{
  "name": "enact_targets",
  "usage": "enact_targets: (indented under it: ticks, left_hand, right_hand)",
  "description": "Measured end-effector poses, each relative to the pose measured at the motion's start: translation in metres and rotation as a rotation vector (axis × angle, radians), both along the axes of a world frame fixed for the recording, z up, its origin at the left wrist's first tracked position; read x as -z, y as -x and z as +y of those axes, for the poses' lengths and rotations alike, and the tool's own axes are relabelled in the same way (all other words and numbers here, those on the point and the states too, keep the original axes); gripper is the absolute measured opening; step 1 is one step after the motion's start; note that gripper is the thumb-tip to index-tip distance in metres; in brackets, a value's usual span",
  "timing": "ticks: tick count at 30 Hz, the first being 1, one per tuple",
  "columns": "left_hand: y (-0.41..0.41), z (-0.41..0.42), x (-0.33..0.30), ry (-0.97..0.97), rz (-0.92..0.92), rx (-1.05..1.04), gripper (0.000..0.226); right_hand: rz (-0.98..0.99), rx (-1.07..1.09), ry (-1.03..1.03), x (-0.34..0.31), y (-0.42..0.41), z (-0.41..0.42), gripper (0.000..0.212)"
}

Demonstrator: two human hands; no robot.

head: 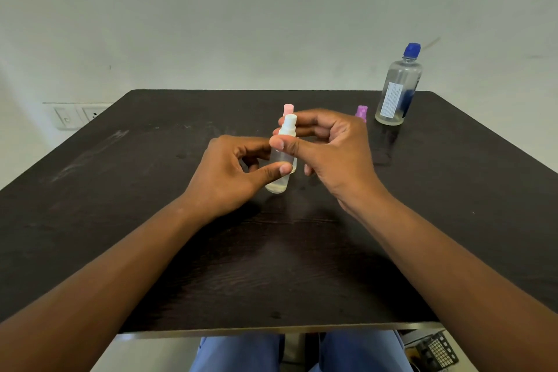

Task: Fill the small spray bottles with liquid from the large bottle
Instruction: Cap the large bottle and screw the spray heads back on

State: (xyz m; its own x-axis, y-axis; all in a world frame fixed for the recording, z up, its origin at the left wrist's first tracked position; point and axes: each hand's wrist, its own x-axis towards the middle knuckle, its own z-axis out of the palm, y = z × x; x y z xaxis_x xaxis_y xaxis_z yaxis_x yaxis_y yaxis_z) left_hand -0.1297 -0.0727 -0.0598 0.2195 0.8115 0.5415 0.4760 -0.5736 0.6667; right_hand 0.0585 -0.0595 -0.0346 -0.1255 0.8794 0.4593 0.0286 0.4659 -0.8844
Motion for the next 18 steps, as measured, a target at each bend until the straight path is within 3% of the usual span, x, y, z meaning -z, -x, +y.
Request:
enact_targets:
  ticks: [8,13,18]
  left_hand:
    - [0.0015,0.0025,0.0006,0.077,-0.021,0.167,0.013]
    - [0.0006,0.0006,0.0005,0.045,-0.021,0.084,0.007]
    - [0.0001,-0.0007,-0.0014,0.019,-0.022,0.031,0.022]
  right_hand:
    - [-0.013,-0.353,0.077,-0.0074,-0.0098,-0.0054,0.03]
    - [-0.005,-0.207,0.077,-0.0038,-0.0079,0.0004,0.021]
    - [0.053,-0.041,0.072,-0.0021,-0.0024,-0.002,0.026]
